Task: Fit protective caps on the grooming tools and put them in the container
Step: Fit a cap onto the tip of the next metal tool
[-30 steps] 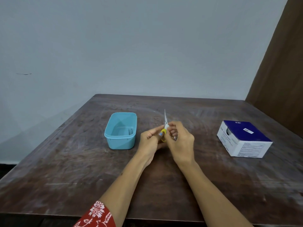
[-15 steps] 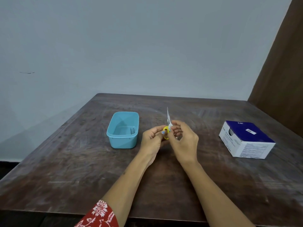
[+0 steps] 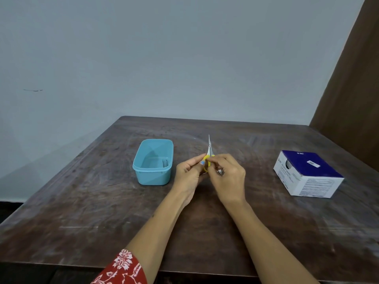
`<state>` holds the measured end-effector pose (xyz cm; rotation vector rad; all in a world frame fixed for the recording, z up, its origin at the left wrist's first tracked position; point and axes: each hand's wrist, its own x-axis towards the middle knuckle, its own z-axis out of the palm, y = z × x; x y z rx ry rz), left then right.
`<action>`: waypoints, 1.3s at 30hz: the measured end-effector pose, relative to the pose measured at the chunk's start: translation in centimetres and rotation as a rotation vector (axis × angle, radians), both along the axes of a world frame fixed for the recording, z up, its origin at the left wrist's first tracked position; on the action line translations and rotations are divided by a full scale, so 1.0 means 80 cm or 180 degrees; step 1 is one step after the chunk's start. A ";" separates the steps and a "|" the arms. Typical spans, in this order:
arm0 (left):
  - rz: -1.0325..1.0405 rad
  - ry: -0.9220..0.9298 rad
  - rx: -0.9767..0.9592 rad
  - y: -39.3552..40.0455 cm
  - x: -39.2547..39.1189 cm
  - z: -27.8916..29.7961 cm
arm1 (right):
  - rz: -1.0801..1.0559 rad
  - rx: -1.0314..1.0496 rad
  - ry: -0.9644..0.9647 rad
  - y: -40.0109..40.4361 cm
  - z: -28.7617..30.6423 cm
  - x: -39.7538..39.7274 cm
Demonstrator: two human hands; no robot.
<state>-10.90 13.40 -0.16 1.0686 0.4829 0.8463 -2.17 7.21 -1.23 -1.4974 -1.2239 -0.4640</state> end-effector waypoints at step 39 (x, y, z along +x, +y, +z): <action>0.0211 -0.0059 -0.0199 0.003 0.002 0.001 | 0.0062 -0.0098 0.0271 0.001 -0.003 -0.004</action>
